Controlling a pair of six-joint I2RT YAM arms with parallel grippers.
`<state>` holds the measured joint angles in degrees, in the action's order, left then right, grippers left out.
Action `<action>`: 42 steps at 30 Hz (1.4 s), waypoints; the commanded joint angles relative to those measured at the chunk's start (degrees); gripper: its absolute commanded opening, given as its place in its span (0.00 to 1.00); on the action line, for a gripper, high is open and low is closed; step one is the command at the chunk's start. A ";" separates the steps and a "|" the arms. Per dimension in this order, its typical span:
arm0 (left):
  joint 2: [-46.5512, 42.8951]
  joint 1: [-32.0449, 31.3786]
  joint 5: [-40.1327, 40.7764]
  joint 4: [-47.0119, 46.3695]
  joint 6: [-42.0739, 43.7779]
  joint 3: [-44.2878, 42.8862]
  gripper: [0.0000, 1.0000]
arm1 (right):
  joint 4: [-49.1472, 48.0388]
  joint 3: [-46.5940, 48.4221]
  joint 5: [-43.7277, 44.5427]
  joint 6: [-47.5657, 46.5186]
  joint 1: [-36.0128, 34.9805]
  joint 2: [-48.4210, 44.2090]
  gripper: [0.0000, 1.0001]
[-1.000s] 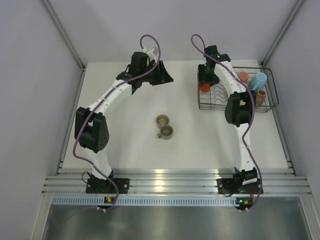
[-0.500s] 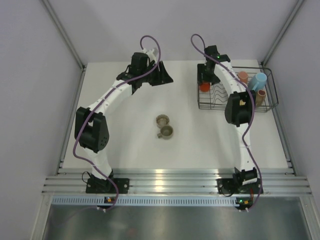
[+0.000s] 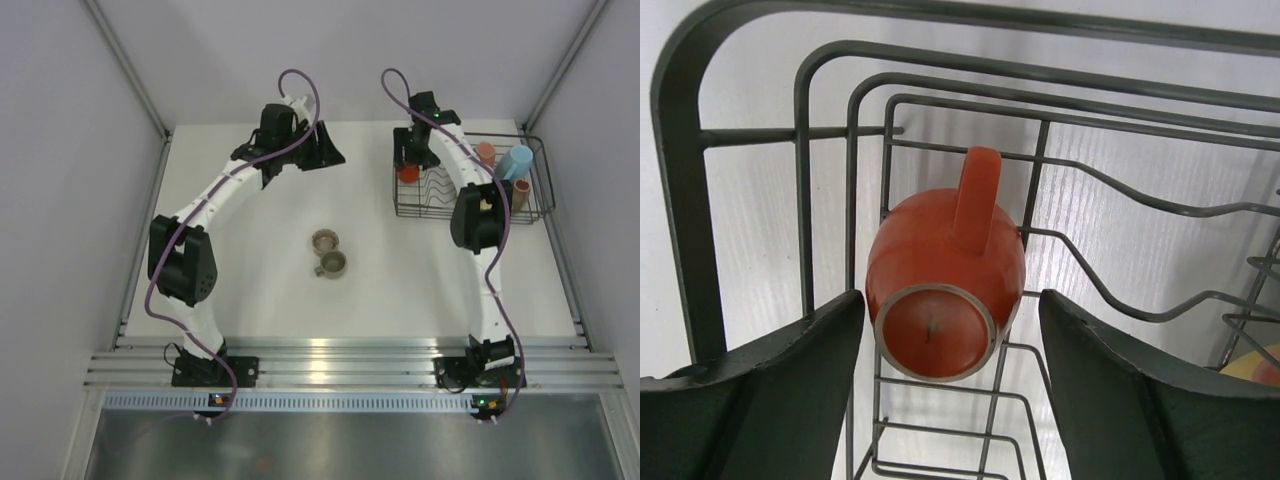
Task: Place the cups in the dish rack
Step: Place the cup upside down on the dish rack, then grab a cup with the left arm
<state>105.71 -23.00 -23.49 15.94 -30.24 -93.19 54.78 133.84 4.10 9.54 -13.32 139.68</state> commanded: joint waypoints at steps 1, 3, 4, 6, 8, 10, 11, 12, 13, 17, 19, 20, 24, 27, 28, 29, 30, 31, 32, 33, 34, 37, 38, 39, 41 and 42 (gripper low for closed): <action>-3.49 0.33 -0.16 -0.83 1.06 -0.51 0.52 | -7.05 -0.42 -0.32 0.39 -0.92 -6.16 0.74; -3.76 0.33 -0.07 -0.83 1.32 -0.59 0.52 | -8.80 -1.30 -0.32 0.65 -0.83 -8.10 0.74; -3.76 0.33 0.02 -0.83 1.41 -0.51 0.52 | -9.51 -2.52 -0.32 0.92 -0.83 -8.97 0.74; -3.93 0.33 0.02 -0.74 1.76 -0.59 0.53 | -12.31 -3.93 -0.49 1.27 -0.83 -11.79 0.74; -4.28 0.42 0.02 -0.83 2.02 -0.59 0.53 | -14.17 -5.95 -0.84 1.97 -0.92 -14.59 0.74; -4.72 0.42 -0.07 -0.74 2.11 -0.50 0.53 | -16.10 -6.66 -0.93 2.32 -0.92 -16.01 0.75; -4.90 0.42 -0.07 -0.74 2.38 -0.42 0.53 | -16.55 -7.27 -1.02 2.50 -0.83 -17.41 0.74; -5.42 0.42 -0.07 -0.74 2.55 -0.07 0.53 | -16.99 -7.71 -1.02 2.59 -0.92 -18.12 0.75; -5.69 0.42 -0.07 -0.74 2.73 0.28 0.53 | -17.34 -8.15 -1.02 2.85 -0.92 -18.82 0.74; -8.23 0.50 1.68 -0.13 4.83 3.18 0.53 | -17.87 -11.14 -2.07 3.29 -0.92 -22.94 0.75; -10.25 0.33 2.56 0.58 5.89 6.08 0.53 | -18.57 -14.72 -2.25 3.38 -0.92 -25.06 0.74; -10.87 0.24 3.18 1.10 7.02 7.04 0.53 | -19.53 -16.23 -2.25 3.38 -1.00 -27.33 0.74; -14.91 -0.81 8.70 4.61 10.46 13.27 0.53 | -21.73 -24.23 -1.20 3.29 -1.00 -33.40 0.74; -18.08 -3.27 15.19 7.07 13.27 18.03 0.52 | -22.61 -29.85 -1.11 3.20 -1.09 -37.97 0.75; -18.87 -5.10 16.53 7.69 13.80 19.26 0.52 | -22.70 -32.56 -1.11 3.29 -1.09 -40.25 0.75; -20.27 -6.08 17.85 8.05 14.15 22.14 0.52 | -22.79 -33.90 -1.02 3.38 -1.09 -41.49 0.75; -21.06 -6.78 18.64 8.22 13.98 23.82 0.52 | -23.05 -35.13 -0.94 3.47 -1.18 -42.55 0.74; -21.86 -8.01 19.70 8.23 13.72 25.41 0.52 | -23.49 -37.66 -0.76 3.64 -1.18 -43.78 0.74; -23.43 -8.54 20.31 8.14 12.93 26.90 0.52 | -23.58 -38.82 -0.50 3.73 -1.27 -46.05 0.75; -23.97 -8.90 20.93 8.14 12.66 29.53 0.52 | -23.67 -39.79 -0.49 3.82 -1.27 -47.03 0.75; -24.67 -9.51 22.24 8.22 12.40 30.60 0.52 | -23.58 -41.36 -0.41 3.82 -1.27 -48.87 0.75; -26.43 -10.30 22.87 8.14 11.87 33.77 0.52 | -23.23 -43.84 0.29 3.82 -1.27 -52.30 0.75; -26.69 -10.48 24.78 8.22 11.87 34.64 0.52 | -23.14 -44.28 0.38 3.82 -1.27 -53.01 0.75; -26.96 -10.66 25.15 8.14 11.96 35.17 0.52 | -23.23 -44.80 0.47 3.91 -1.27 -53.89 0.75; -26.79 -11.01 25.33 8.14 11.87 35.97 0.51 | -22.97 -46.03 0.74 4.08 -1.18 -55.82 0.75; -26.61 -11.10 25.33 8.14 11.96 36.14 0.51 | -22.97 -46.73 0.74 4.26 -1.27 -56.26 0.75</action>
<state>81.19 -33.47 -0.86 24.93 -18.70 -57.74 34.74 88.14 3.66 12.93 -13.54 87.29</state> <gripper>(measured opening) 0.514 0.749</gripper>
